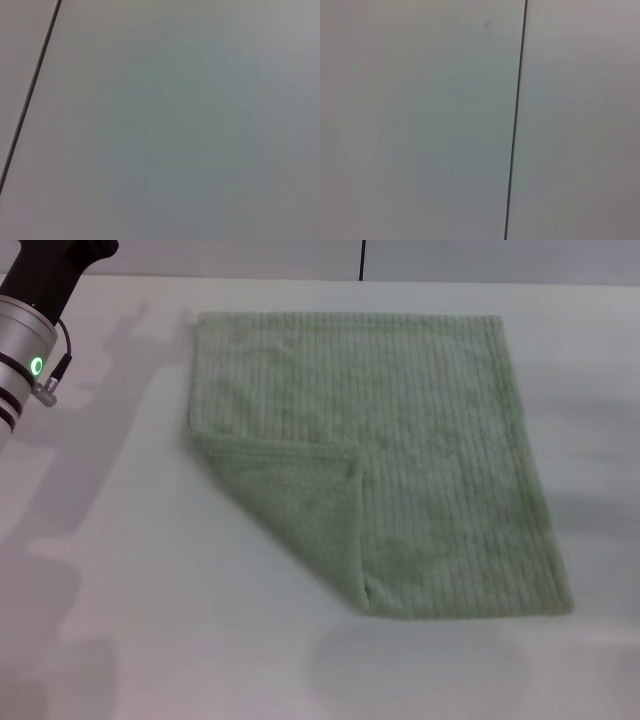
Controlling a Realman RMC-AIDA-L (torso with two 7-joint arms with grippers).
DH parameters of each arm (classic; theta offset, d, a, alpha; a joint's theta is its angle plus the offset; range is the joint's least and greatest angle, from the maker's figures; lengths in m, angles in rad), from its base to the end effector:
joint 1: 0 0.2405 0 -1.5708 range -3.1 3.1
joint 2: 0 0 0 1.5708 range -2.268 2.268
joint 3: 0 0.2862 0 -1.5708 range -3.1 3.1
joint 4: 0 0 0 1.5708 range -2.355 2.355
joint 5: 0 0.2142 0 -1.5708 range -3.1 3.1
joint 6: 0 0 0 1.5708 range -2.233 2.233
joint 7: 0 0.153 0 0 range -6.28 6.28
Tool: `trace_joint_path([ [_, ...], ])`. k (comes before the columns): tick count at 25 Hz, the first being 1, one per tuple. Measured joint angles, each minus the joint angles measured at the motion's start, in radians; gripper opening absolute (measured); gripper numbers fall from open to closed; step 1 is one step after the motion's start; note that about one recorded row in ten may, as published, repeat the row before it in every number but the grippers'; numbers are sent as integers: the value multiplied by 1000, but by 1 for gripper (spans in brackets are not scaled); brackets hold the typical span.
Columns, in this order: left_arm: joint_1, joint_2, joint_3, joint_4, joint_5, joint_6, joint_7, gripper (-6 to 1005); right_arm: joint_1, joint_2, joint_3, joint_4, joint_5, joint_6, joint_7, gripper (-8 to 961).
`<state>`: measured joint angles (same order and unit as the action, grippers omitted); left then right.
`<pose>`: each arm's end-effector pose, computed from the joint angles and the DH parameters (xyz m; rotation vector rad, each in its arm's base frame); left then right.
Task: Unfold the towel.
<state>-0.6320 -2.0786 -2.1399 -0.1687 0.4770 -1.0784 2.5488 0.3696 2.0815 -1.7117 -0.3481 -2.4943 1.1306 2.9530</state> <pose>-0.2990 0.4338 0.0064 -1.6049 -0.6367 -0.9866 0.3653 0.3655 0.0383 -1.2287 0.3931 0.5384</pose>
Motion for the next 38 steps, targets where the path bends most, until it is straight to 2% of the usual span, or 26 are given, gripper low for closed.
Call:
trace_joint_path([
  [28,-4,0,-2,0,0,0,1,634,11,2,-2,11,-6,-3,0,608],
  [38,-7,0,-3,0,0,0,4,633,11,2,-14,11,-7,-6,0,578],
])
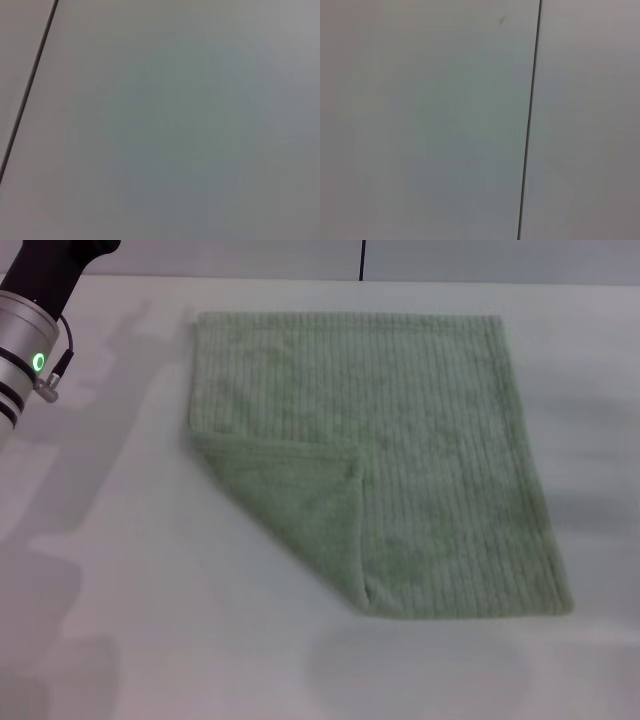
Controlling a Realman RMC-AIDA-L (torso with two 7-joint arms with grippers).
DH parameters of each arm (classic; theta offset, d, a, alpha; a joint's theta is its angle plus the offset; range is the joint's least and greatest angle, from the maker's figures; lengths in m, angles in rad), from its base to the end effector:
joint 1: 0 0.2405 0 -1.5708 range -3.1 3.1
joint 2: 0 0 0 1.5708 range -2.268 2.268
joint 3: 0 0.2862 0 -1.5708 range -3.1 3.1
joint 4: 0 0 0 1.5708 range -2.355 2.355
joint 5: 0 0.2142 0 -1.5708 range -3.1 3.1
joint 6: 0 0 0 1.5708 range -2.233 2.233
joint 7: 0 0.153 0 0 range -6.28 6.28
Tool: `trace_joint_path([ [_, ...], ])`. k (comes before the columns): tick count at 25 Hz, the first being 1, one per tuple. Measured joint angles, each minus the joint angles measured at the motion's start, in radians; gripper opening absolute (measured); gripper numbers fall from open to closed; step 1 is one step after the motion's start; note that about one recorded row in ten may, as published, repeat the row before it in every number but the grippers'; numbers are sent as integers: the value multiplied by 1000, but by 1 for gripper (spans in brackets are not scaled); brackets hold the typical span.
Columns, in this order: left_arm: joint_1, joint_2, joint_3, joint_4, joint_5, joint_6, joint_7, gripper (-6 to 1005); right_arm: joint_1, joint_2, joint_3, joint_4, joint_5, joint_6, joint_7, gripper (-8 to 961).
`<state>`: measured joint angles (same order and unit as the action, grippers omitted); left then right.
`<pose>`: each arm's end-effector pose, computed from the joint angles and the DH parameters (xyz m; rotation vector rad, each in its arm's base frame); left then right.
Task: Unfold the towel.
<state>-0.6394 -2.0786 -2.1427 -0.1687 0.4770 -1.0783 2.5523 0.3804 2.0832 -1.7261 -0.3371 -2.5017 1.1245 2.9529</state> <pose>-0.2961 0.4360 0.0069 -1.6060 -0.6291 -0.9900 0.3621 0.3683 0.0329 -1.2577 0.3880 0.5354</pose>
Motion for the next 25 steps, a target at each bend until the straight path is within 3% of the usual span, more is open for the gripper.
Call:
trace_joint_path([
  [20,-1,0,2,9,0,0,0,626,15,-5,-39,-38,-3,-77,-1,517],
  [25,-2,0,3,5,0,0,0,623,7,-9,-39,-140,-4,-219,-4,502],
])
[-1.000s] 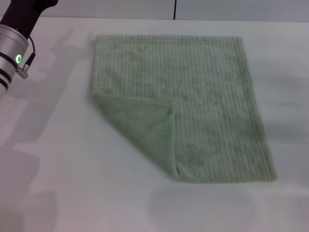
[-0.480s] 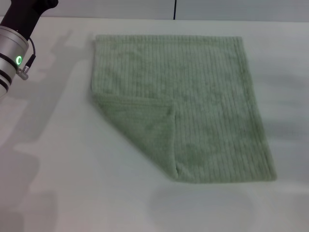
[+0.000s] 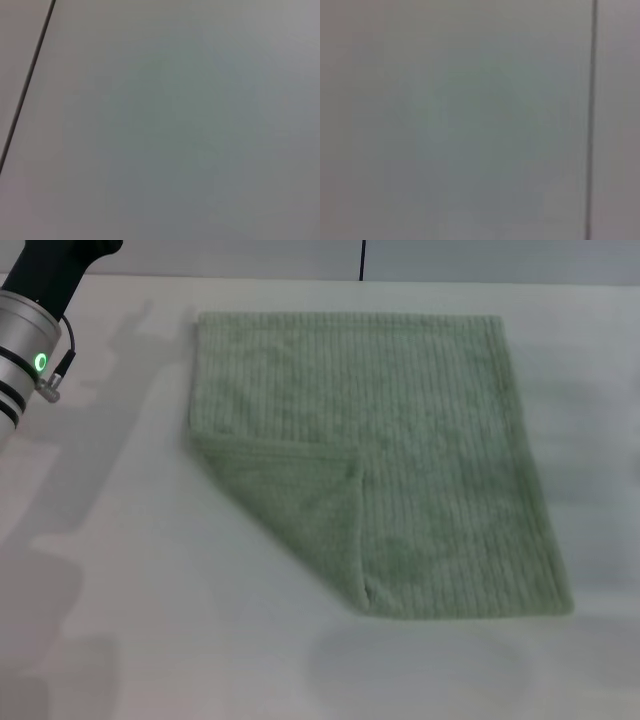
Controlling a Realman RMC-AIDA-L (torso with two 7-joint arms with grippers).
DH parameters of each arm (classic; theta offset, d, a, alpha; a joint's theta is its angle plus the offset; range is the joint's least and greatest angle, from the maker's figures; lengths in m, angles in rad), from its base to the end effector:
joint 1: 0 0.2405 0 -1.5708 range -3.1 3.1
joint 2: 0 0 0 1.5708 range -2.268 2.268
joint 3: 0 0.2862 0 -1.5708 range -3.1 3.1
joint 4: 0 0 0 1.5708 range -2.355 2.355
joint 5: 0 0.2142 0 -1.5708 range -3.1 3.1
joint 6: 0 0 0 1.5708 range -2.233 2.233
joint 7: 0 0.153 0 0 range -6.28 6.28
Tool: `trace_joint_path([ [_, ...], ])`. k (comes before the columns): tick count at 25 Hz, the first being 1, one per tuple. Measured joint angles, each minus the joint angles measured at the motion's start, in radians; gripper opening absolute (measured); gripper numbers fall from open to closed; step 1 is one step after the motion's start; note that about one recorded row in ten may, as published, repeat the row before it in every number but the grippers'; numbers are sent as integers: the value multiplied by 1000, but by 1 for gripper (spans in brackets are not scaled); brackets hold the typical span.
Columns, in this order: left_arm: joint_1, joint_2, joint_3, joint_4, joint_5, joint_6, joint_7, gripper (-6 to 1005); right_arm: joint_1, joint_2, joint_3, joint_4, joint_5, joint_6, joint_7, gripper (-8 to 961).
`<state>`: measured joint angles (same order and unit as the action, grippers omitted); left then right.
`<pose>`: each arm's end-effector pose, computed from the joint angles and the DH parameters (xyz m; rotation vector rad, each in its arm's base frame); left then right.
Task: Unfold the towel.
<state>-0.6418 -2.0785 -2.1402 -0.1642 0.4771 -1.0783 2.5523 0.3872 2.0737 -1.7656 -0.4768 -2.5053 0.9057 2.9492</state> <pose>-0.2957 0.4361 0.0056 -1.6105 -0.6312 -0.9889 0.3407 0.3951 0.0147 -1.3812 0.4708 0.5493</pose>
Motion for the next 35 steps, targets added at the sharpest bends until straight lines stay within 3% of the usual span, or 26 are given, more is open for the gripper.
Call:
trace_joint_path([
  [3,0,1,0,-2,0,0,0,621,-11,-6,3,-86,-2,-142,-19,261],
  [8,0,3,-3,0,0,4,3,618,-66,-6,14,-283,-3,-357,-150,54],
  [14,0,7,-1,-15,0,8,4,615,-134,-3,80,-537,-3,-686,-222,54],
  [21,-1,8,2,-29,0,4,0,610,-136,-1,210,-761,-3,-1147,-258,55],
  [27,-9,9,3,-34,0,4,-3,607,-99,-1,314,-873,-3,-1466,-271,55],
  [35,-24,9,3,-43,7,4,-4,602,29,-3,438,-864,-44,-1795,-272,55],
])
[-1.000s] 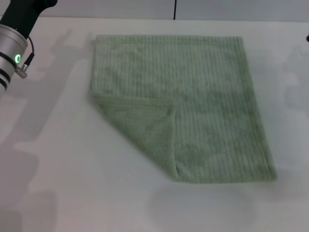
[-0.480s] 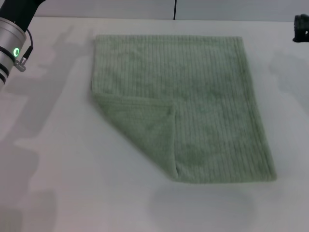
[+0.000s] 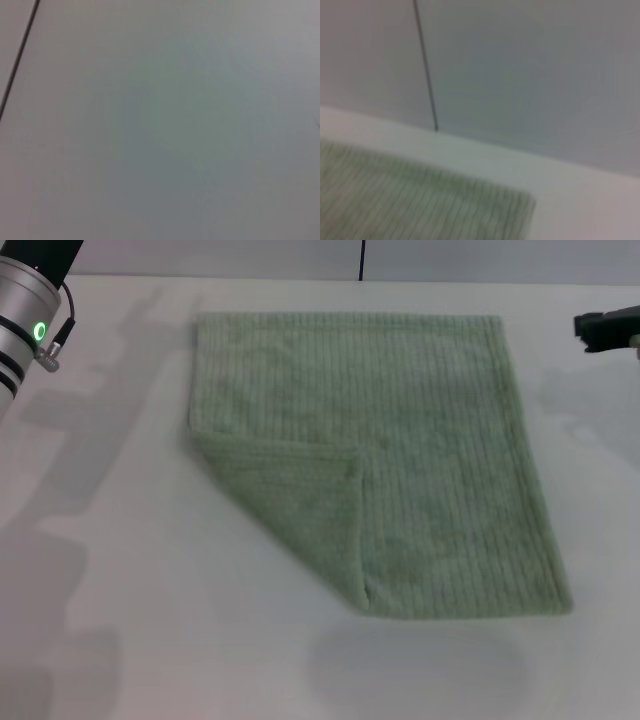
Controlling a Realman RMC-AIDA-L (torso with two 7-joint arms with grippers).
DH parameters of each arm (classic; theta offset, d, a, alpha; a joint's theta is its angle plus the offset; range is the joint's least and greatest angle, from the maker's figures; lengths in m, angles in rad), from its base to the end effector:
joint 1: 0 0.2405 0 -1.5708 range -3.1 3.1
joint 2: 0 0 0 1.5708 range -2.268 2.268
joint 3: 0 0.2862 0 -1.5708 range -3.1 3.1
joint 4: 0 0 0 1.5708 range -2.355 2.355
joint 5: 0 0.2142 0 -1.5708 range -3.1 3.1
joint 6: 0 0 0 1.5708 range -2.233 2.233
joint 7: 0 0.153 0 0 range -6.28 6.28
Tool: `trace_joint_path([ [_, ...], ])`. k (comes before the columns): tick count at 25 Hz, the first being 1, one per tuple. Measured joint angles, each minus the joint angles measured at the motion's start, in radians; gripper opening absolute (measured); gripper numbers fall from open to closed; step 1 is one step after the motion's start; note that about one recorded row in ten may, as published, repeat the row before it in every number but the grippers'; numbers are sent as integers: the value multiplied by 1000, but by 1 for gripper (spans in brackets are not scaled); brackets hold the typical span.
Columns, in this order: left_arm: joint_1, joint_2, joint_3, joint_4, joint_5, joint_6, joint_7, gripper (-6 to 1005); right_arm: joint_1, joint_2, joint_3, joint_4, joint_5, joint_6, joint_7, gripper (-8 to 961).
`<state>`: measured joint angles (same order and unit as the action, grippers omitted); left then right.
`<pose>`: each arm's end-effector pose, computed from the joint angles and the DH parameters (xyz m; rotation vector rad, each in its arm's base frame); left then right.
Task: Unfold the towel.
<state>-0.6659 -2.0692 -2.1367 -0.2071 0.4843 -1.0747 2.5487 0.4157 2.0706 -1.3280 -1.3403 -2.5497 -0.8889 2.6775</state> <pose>-0.2780 0.4495 0.0173 -1.6224 -0.5613 -1.0179 0.2490 0.4243 0.0259 -2.0550 0.9584 0.0978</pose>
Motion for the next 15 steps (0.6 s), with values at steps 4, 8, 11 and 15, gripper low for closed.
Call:
trace_joint_path([
  [4,-2,0,0,0,1,1,0,599,59,-4,24,47,-9,-97,0,56],
  [8,-2,0,0,0,1,1,-1,597,114,-15,45,96,-9,-181,-4,56],
  [11,-2,0,0,0,1,0,-1,595,146,-21,52,122,-10,-228,-9,56],
  [15,-1,0,0,0,0,0,-1,592,184,-30,57,156,-10,-291,-9,56],
])
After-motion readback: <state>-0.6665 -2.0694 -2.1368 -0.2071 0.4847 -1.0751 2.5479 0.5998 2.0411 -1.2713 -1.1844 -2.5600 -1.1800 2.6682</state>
